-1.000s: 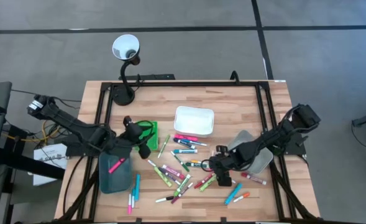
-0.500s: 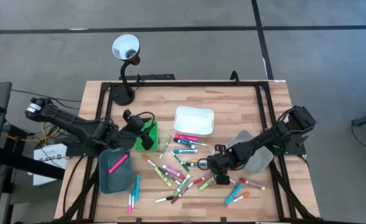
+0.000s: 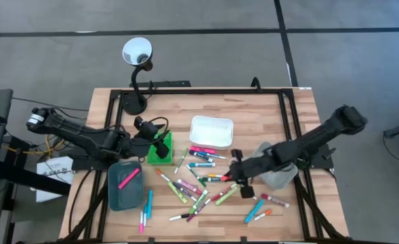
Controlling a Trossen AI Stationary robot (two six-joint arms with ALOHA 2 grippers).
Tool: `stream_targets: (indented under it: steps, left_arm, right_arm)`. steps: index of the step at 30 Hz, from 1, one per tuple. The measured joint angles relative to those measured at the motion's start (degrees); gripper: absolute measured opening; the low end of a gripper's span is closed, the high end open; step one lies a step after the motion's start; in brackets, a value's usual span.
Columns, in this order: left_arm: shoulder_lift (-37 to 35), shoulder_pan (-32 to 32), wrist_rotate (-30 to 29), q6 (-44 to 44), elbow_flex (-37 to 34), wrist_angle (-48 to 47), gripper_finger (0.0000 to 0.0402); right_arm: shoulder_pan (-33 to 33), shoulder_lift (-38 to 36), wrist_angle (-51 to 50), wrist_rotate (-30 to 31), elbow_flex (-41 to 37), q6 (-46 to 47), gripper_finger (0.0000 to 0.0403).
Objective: Pick & Place Markers
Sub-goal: Put the big orange highlighter pen into the blue bin
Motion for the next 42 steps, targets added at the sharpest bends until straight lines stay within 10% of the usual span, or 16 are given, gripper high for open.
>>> stream_targets:
  steps: [7,11,16,32,42]
  left_arm:
    - [3.51,-0.02,19.05,12.64,-0.02,13.7,0.0136]
    - [12.0,-0.1,32.58,26.83,0.0,30.87,0.0128]
    - [20.85,1.15,32.85,34.33,-0.02,44.34,0.0131]
    - [21.81,2.64,37.3,29.46,0.04,48.46,0.0222]
    - [21.81,2.75,33.28,26.79,-0.02,48.05,0.009]
  right_arm:
    - [-2.52,-4.51,34.61,5.56,-6.54,-23.76,0.0066]
    - [-7.33,1.26,54.48,5.07,-10.96,-21.2,0.0058]
    - [-11.15,10.19,72.24,-1.97,-10.81,-13.39,0.0061]
    - [-15.76,20.7,74.38,-5.29,-3.92,-13.79,0.0065]
    - [-17.55,21.66,72.13,-10.08,-2.15,-13.13,0.0066]
